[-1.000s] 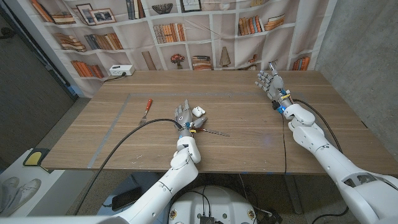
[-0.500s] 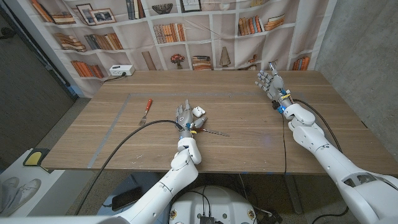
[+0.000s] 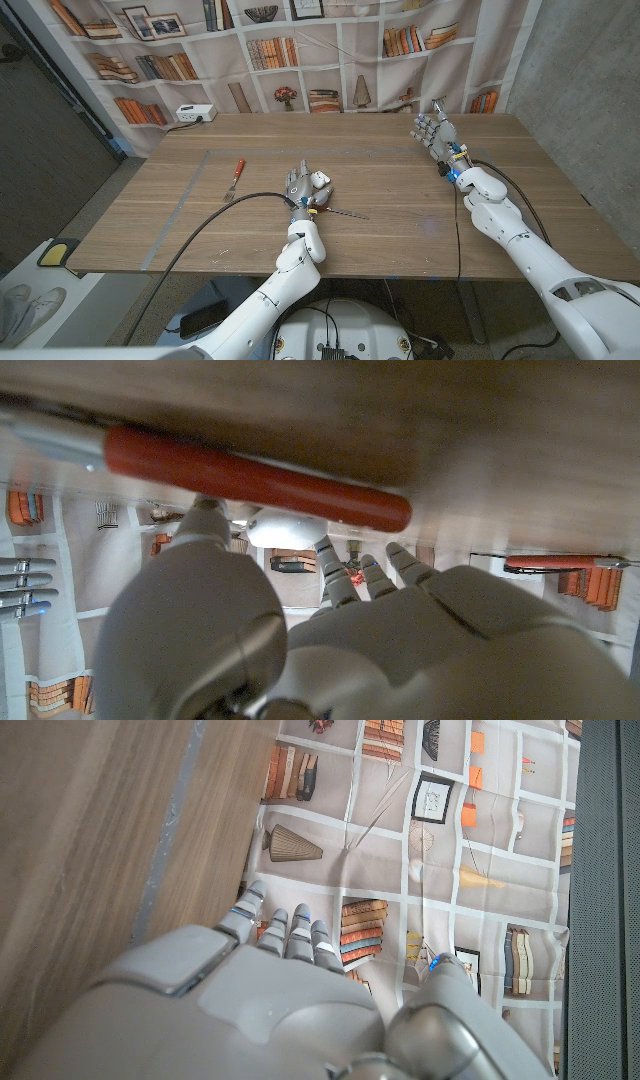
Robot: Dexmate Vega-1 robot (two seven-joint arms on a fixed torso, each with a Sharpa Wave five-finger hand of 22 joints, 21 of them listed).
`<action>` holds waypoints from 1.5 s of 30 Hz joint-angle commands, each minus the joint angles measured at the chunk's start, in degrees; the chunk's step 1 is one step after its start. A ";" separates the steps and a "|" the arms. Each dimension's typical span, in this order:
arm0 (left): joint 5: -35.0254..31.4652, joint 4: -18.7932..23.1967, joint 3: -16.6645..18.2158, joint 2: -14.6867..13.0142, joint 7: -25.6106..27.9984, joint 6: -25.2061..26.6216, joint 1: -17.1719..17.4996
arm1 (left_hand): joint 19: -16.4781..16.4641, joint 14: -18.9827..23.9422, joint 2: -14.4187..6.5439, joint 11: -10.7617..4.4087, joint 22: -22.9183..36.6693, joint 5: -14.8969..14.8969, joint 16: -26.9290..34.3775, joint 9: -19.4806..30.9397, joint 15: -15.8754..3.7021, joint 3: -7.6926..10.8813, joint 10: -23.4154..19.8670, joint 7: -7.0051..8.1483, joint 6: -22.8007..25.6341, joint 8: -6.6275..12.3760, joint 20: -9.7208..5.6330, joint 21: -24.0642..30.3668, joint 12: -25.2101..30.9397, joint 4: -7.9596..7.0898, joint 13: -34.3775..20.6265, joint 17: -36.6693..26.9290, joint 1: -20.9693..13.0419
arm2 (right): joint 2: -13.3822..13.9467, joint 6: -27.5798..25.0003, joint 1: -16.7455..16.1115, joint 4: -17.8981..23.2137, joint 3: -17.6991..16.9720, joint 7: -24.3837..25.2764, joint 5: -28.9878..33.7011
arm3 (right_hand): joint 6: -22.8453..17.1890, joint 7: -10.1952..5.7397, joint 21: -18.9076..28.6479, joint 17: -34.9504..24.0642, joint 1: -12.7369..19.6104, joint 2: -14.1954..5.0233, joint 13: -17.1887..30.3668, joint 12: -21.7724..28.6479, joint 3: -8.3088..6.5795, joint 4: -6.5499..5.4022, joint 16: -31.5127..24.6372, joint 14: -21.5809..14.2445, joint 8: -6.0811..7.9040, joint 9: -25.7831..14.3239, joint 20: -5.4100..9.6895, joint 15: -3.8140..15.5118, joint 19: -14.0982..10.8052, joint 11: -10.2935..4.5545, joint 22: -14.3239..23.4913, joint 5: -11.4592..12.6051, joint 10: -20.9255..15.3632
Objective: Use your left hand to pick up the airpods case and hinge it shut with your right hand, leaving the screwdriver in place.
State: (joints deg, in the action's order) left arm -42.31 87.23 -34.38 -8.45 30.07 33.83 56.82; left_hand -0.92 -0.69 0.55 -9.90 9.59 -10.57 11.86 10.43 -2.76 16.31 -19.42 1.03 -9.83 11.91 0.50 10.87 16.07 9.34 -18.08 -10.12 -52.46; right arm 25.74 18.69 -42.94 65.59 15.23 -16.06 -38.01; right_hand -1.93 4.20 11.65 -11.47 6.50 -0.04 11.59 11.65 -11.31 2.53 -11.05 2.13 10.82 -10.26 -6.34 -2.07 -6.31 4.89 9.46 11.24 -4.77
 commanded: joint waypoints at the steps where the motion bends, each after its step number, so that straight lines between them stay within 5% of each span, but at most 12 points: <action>1: 0.70 -0.29 -0.04 0.20 -0.03 -0.95 -0.01 | -0.33 1.27 -0.33 -0.41 0.12 0.19 0.41 0.02 -0.84 0.74 -2.36 -0.47 -10.96 0.14 -0.51 0.22 0.56 0.04 -0.12 -0.14 -1.44 | 0.24 0.16 -0.87 1.08 -0.38 0.53 -0.21 | 0.13 -0.06 -0.23 -0.02 0.08 -0.43 0.11 0.16 -0.01 0.37 -0.52 0.24 0.30 -0.24 -0.40 0.13 -0.35 0.09 0.29 -0.15 0.36; 9: 0.30 0.00 -0.29 -0.11 0.14 -0.81 0.26 | -1.17 7.20 -2.29 -2.30 0.09 0.27 0.93 0.03 -2.53 1.78 -9.87 -1.04 -8.97 0.16 0.34 0.08 5.22 -0.10 -2.49 -0.24 -4.27 | 0.42 -0.25 -1.51 2.29 -0.43 1.01 -0.29 | 0.13 -0.08 -0.27 -0.01 0.07 -0.46 0.11 0.13 -0.01 0.41 -0.54 0.20 0.29 -0.25 -0.38 0.14 -0.38 0.03 0.30 -0.16 0.43; 28: 2.31 0.05 1.39 1.47 3.44 -2.97 1.31 | -2.84 10.63 -4.05 -2.52 0.08 0.09 0.58 0.05 -3.15 2.80 -12.97 -0.94 -6.01 0.37 1.26 0.19 8.86 0.23 -5.48 -0.36 -8.02 | 0.94 -0.59 -3.21 4.93 -0.94 2.60 -0.35 | 0.15 -0.11 -0.38 -0.01 -0.02 -0.52 0.10 0.16 0.00 0.47 -0.57 0.12 0.26 -0.25 -0.40 0.51 -0.44 -0.17 0.30 -0.17 0.35; 45: 5.19 0.57 3.45 2.81 9.04 -9.47 1.82 | -4.09 12.13 -4.03 -2.62 0.08 -0.01 0.23 0.05 -4.24 2.51 -14.61 0.06 -4.25 0.30 0.29 0.24 10.68 0.11 -7.13 -0.41 -9.01 | 1.36 -0.67 -3.27 4.81 -1.28 1.95 -0.77 | 0.20 -0.28 -0.46 -0.01 -0.11 -0.54 0.10 0.14 0.03 0.54 -0.57 0.12 0.23 -0.25 -0.44 0.47 -0.50 -0.18 0.30 -0.18 0.39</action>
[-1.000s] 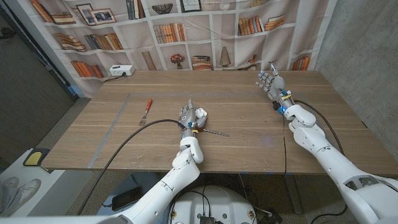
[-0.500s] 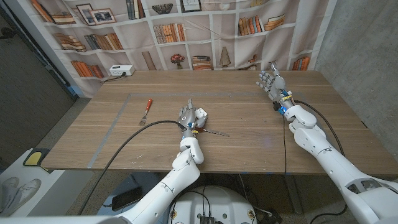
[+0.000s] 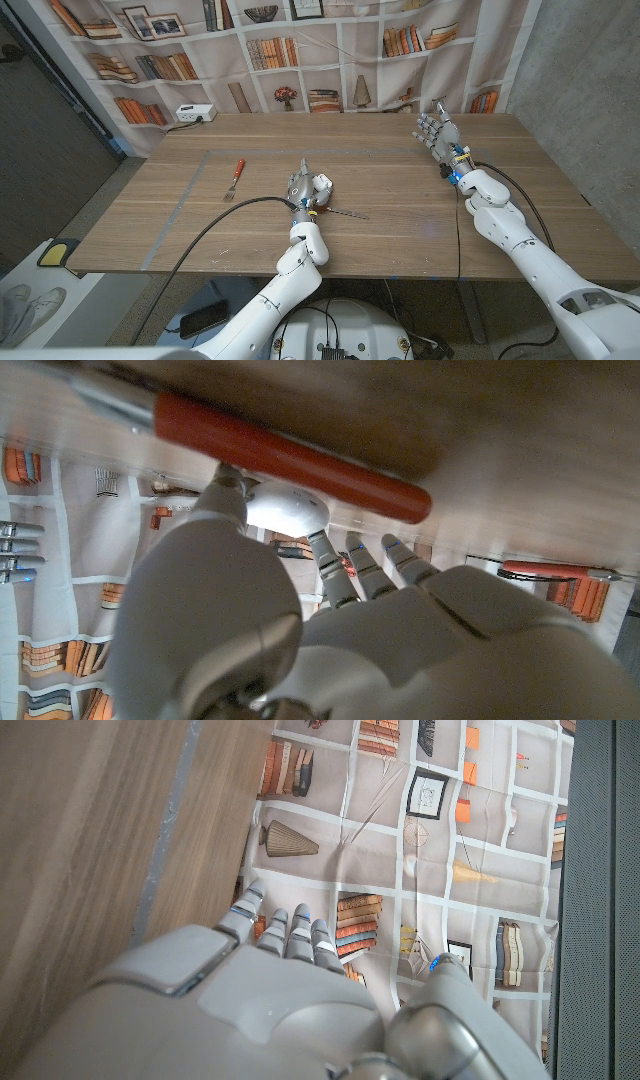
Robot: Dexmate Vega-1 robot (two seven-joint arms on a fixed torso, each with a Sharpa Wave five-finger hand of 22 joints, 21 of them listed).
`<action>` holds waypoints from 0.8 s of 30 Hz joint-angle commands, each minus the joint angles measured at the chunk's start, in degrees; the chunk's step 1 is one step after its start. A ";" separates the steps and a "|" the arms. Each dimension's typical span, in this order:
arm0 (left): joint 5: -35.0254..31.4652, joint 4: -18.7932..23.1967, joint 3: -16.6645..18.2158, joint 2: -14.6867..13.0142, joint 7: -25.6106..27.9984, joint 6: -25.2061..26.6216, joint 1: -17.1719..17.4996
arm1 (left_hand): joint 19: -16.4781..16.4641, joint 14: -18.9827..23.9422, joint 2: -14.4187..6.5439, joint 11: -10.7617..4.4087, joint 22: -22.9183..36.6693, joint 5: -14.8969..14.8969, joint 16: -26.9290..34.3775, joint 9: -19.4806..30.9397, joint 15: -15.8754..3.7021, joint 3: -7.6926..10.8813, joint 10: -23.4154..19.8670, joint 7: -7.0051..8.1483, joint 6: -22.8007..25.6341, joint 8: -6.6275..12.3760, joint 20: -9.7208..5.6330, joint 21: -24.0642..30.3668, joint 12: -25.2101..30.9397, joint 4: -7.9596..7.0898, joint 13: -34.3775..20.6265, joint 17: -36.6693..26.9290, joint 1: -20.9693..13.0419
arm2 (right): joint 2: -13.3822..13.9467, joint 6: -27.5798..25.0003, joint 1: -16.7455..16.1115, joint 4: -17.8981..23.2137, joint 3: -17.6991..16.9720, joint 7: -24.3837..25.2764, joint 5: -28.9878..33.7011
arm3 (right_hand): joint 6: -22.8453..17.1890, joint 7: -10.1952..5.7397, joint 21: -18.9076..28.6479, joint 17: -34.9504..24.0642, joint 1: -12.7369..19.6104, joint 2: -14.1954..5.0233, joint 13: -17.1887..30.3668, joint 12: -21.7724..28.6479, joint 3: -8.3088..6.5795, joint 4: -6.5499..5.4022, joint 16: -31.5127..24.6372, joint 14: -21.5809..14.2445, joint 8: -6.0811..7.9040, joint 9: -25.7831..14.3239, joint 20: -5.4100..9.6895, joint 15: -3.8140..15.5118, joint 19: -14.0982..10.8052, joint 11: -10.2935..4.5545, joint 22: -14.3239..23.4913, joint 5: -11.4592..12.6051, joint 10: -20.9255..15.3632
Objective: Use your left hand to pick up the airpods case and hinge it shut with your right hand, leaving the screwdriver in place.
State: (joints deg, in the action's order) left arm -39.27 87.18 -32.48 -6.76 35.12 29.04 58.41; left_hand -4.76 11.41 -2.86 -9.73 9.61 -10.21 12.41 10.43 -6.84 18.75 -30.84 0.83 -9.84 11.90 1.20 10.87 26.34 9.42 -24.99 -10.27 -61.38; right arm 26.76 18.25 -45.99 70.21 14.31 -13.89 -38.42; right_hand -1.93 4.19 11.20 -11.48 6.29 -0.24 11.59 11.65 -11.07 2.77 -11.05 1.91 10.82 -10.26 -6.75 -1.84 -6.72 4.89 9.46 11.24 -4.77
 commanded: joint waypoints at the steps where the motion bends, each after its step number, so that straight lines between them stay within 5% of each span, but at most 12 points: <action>1: 2.16 0.59 1.55 1.13 4.04 -4.71 0.22 | -0.27 -0.11 -0.60 -2.80 0.07 -0.37 -0.39 0.05 -0.11 0.04 -3.15 0.26 -4.20 0.29 -0.38 0.23 0.42 0.02 -0.26 -0.27 -0.10 | 0.35 -0.24 -0.22 0.19 -0.37 -0.22 -0.36 | 0.20 -0.29 -0.01 -0.01 0.10 -0.34 0.10 0.14 -0.22 0.30 -0.57 0.33 0.23 -0.25 -0.01 0.27 -0.10 -0.18 0.30 -0.18 0.38; 24: 7.76 -2.73 2.82 1.98 9.16 -18.32 -2.87 | -1.68 1.14 -0.84 -2.82 0.10 -0.34 -0.44 0.07 -0.61 -0.38 -3.78 0.78 -2.80 0.15 -0.89 0.37 1.53 -0.30 -1.45 -0.40 -0.52 | 0.11 0.10 0.47 -1.47 -0.40 -0.86 -0.45 | 0.22 -0.31 -0.11 0.00 0.04 -0.42 0.09 0.15 -0.22 0.40 -0.56 0.35 0.21 -0.25 -0.06 0.29 -0.11 -0.17 0.30 -0.19 0.37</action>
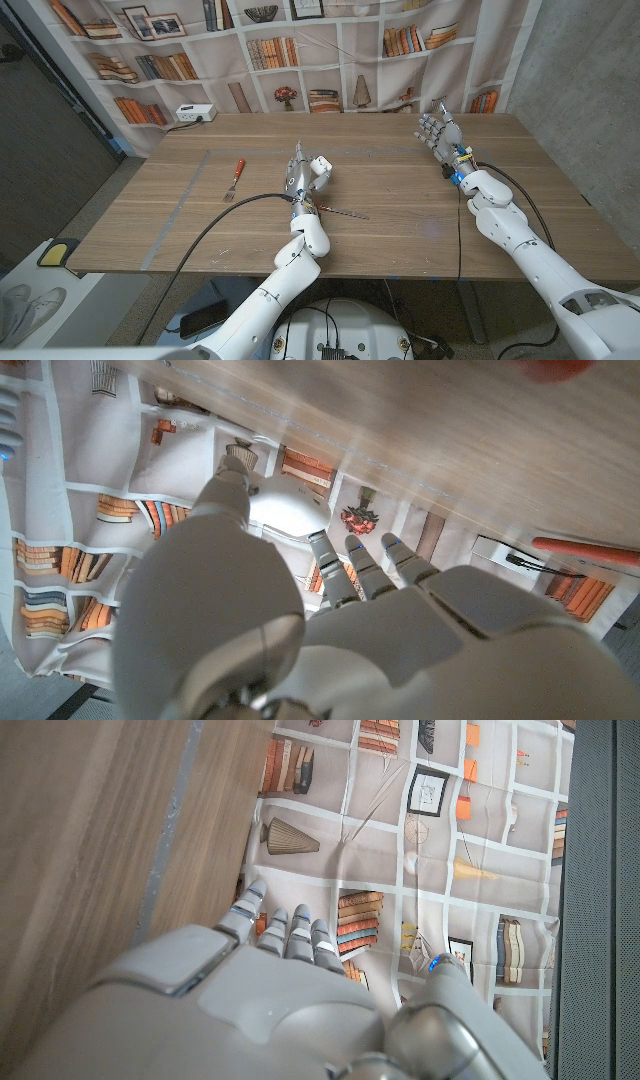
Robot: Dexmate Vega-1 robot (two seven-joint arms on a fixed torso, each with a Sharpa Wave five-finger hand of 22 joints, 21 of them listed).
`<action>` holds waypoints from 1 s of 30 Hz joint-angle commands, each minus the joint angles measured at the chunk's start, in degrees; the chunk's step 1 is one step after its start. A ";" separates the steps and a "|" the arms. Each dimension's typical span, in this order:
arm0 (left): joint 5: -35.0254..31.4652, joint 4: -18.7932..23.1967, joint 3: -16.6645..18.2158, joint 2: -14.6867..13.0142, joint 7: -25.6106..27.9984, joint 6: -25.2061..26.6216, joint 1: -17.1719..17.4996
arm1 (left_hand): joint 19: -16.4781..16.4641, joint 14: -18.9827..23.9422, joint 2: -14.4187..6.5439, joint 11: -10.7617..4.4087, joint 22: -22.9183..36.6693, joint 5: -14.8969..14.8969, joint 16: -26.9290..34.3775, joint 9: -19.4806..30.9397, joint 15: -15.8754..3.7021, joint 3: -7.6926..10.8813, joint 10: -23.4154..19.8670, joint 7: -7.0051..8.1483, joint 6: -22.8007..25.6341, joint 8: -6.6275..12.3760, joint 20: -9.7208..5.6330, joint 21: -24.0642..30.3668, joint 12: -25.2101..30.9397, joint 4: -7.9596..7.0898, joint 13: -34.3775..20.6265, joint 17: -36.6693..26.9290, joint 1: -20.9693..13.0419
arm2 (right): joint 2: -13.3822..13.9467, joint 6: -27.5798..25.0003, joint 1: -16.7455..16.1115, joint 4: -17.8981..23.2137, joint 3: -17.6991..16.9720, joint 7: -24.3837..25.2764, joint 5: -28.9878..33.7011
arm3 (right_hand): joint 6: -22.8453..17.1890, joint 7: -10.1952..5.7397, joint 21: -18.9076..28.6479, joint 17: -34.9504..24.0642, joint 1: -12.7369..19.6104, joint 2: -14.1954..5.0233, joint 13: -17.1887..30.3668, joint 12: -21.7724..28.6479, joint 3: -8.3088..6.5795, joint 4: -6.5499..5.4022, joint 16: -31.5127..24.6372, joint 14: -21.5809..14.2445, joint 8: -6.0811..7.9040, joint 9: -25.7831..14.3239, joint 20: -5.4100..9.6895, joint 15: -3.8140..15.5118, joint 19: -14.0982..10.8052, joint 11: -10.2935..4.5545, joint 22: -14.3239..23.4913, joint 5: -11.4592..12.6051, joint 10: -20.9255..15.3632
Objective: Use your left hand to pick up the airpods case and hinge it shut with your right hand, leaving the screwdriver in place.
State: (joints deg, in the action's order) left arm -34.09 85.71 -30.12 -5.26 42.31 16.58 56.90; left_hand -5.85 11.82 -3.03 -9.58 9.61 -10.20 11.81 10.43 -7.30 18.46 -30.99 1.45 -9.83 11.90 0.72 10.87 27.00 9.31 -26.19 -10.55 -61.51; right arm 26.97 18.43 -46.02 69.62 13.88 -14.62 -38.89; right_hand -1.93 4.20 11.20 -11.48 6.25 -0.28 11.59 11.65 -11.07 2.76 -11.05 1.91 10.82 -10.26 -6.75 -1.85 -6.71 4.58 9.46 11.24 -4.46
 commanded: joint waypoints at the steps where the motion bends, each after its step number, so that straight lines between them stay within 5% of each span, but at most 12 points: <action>1: 3.18 -0.88 0.73 0.80 1.52 -5.62 -1.35 | -0.59 0.73 -0.67 -2.98 0.09 -0.35 0.15 0.07 -0.09 -0.11 -3.65 0.09 -2.79 0.13 -0.39 0.35 0.89 -0.20 -0.28 -0.12 -0.41 | -0.24 -0.10 0.62 -1.14 0.01 -0.38 -0.19 | 0.23 -0.29 -0.11 0.01 0.07 -0.38 0.09 0.15 -0.22 0.41 -0.56 0.34 0.21 -0.25 -0.06 0.30 -0.12 0.14 0.30 -0.19 0.05; 12: 8.32 -1.93 2.24 1.07 -0.82 -11.87 -2.77 | -0.75 0.92 -0.71 -2.98 0.09 -0.36 0.06 0.07 -0.11 -0.24 -3.85 0.24 -2.54 0.00 -0.50 0.26 1.16 -0.18 -0.59 -0.14 -0.66 | -0.67 0.61 1.17 -2.49 -0.07 -0.96 -0.35 | 0.20 -0.28 -0.16 0.01 0.04 -0.39 0.09 0.14 -0.20 0.48 -0.55 0.35 0.22 -0.25 -0.07 0.32 -0.12 0.11 0.30 -0.19 0.07; 30: 16.27 -11.04 2.46 0.13 -6.04 -27.32 -7.66 | 0.40 -0.87 -1.23 -2.99 0.12 -0.23 -0.66 0.10 -0.56 -0.63 -2.73 0.41 -3.11 -0.53 -1.34 -0.27 0.90 -0.60 -1.04 -0.32 -0.55 | -0.79 0.87 1.86 -3.62 -0.20 -0.86 -0.17 | 0.24 -0.29 -0.22 0.02 0.00 -0.44 0.09 0.12 -0.20 0.58 -0.55 0.34 0.20 -0.25 -0.08 0.27 -0.14 0.08 0.30 -0.20 0.11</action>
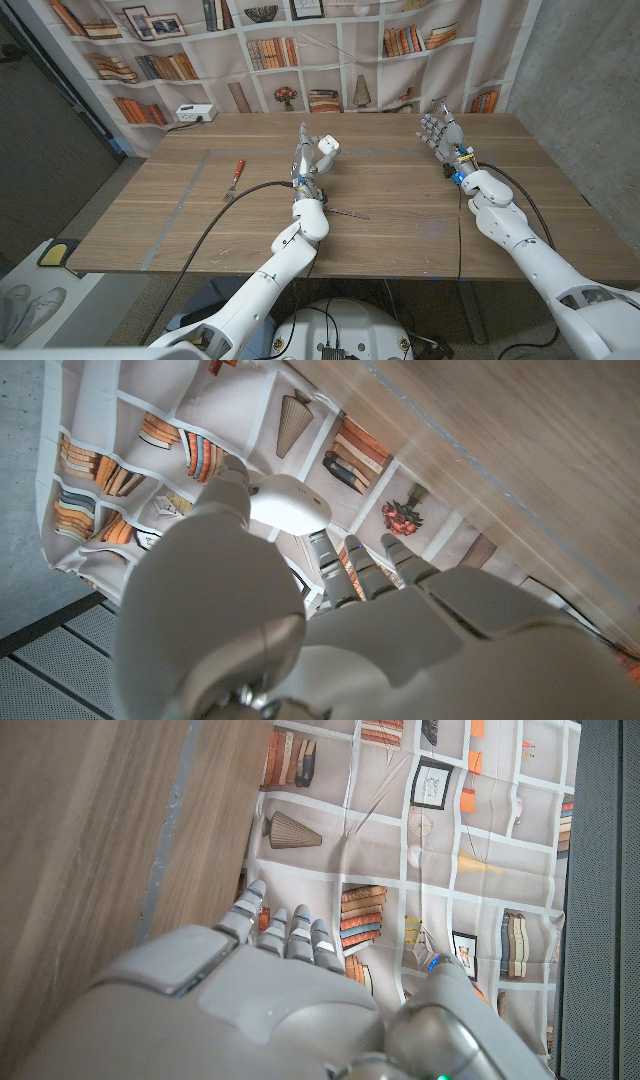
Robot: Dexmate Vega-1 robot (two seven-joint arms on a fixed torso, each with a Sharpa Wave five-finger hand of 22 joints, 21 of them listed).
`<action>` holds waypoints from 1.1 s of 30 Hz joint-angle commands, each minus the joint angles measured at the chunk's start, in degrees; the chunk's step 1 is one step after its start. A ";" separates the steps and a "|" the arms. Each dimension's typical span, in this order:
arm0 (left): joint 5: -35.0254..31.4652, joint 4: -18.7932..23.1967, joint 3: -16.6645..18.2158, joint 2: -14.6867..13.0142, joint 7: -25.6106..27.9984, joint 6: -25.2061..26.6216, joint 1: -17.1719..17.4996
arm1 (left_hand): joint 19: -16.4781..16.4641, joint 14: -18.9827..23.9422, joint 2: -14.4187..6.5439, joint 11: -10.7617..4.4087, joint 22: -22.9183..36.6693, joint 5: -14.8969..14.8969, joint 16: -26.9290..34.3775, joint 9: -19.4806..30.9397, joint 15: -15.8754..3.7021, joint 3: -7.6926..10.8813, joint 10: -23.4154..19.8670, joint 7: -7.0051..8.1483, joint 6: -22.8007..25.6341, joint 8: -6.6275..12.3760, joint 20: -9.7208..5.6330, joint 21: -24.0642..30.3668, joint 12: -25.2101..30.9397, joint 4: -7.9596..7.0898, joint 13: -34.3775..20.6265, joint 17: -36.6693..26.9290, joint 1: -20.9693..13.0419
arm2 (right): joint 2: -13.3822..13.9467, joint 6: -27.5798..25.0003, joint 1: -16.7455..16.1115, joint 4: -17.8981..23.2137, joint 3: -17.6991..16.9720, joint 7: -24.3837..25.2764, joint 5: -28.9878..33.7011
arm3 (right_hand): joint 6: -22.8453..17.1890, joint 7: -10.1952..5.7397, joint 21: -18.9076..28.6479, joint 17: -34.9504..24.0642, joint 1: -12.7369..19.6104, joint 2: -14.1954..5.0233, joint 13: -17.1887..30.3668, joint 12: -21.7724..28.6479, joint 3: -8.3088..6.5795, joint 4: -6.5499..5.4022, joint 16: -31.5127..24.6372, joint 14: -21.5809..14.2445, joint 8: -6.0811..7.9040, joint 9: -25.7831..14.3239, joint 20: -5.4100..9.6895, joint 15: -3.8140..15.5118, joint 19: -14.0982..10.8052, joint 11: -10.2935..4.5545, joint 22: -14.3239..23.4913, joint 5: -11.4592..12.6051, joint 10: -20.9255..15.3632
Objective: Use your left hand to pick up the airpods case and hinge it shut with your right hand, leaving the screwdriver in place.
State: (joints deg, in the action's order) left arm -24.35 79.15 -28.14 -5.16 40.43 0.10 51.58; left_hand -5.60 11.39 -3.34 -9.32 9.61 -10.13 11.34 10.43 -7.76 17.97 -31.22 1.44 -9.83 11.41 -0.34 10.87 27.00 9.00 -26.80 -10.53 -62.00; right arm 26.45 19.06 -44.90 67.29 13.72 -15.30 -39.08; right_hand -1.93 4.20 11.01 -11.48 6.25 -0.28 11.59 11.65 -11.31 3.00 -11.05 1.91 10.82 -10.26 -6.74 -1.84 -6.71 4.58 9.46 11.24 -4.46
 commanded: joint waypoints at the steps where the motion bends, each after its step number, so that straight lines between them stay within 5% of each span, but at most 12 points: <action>1: 6.86 -4.35 0.58 0.05 -4.58 -10.80 -2.40 | 0.16 -0.45 -0.98 -3.25 0.12 -0.29 -0.18 0.10 -0.19 -0.15 -2.43 0.36 -3.14 -0.06 -0.27 -0.26 0.88 -0.31 -0.46 -0.35 -0.05 | -0.27 0.22 0.88 -1.52 0.00 -0.50 -0.06 | 0.24 -0.29 -0.03 0.02 -0.01 -0.44 0.09 0.12 0.04 0.35 -0.55 0.35 0.20 -0.25 -0.12 0.27 -0.13 0.08 0.30 -0.20 0.10; 33: 14.24 -5.77 1.72 1.24 -11.78 -18.96 -4.80 | -0.25 -0.05 -1.88 -3.31 0.13 -0.27 0.16 0.12 -0.79 -0.16 -2.52 0.19 -2.29 0.15 -0.34 0.00 0.91 -0.09 -0.91 -0.38 -0.92 | -0.90 0.90 3.23 -4.87 0.07 -1.77 -0.04 | 0.32 -0.47 -0.10 0.03 -0.08 -0.57 0.08 0.13 0.02 0.50 -0.55 0.32 0.18 -0.25 -0.12 0.28 -0.10 0.06 0.31 -0.20 0.08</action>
State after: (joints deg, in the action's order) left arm -13.05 73.96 -26.74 -4.19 31.95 -15.77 47.79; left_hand -5.42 10.97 -3.80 -9.64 9.61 -10.20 11.32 10.43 -8.11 17.58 -30.89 1.44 -9.83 11.41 -0.52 10.87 27.01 8.93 -27.18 -10.81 -61.82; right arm 25.58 19.79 -41.99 63.00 14.04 -17.10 -39.02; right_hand -1.62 3.88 11.02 -11.48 6.25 -0.28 11.59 11.65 -11.15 3.16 -11.04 1.91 10.82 -10.26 -6.74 -1.85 -6.71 4.58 9.46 11.24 -4.46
